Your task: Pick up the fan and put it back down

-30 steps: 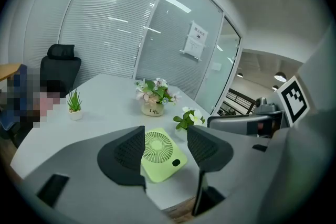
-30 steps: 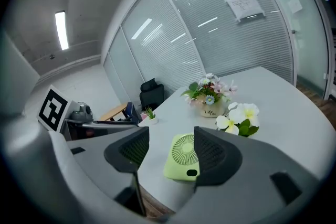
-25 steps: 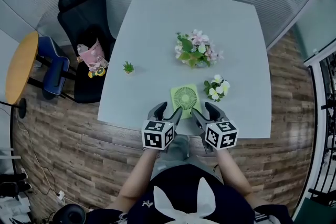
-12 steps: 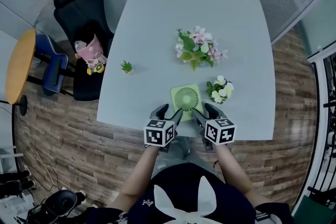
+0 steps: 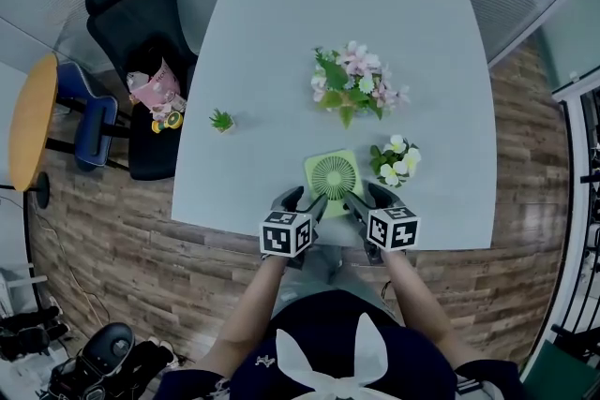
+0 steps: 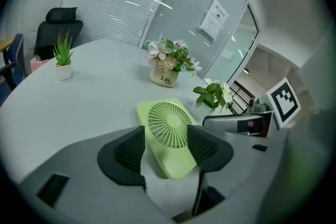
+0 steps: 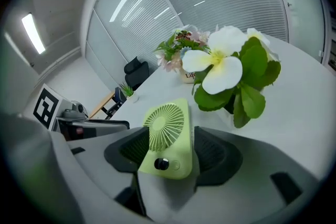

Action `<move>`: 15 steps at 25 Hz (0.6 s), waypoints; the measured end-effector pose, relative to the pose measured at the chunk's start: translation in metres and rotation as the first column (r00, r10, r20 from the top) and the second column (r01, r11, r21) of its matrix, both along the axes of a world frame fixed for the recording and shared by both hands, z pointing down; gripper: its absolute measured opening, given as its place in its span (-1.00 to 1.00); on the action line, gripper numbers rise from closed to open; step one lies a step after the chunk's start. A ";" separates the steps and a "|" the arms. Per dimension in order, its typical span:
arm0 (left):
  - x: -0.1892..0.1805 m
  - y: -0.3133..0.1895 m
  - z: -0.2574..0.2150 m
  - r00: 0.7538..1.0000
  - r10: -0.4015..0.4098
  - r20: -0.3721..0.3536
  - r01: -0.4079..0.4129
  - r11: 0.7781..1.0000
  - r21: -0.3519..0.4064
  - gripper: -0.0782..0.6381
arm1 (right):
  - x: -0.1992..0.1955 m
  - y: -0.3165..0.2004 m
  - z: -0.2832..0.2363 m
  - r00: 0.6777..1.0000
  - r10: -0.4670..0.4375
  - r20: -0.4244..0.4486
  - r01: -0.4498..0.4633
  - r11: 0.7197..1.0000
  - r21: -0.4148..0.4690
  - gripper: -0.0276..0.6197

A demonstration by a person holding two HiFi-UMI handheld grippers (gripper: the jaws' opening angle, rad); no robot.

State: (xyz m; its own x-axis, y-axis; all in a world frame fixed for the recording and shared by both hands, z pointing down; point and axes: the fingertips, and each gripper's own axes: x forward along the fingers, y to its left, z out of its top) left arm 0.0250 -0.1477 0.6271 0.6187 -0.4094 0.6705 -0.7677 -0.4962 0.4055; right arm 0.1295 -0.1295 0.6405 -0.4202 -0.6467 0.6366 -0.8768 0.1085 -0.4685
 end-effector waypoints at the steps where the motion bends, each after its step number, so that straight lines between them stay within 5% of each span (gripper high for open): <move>1: 0.001 0.000 0.003 1.000 -0.003 -0.006 0.002 1.000 -0.011 -0.10 | 0.001 0.000 0.003 1.000 0.002 0.003 -0.002 1.000 -0.006 -0.12; 15: 0.005 0.002 0.043 0.995 -0.087 -0.055 0.076 0.982 -0.174 -0.10 | -0.001 0.000 0.035 0.997 0.027 0.067 -0.022 0.997 -0.074 -0.09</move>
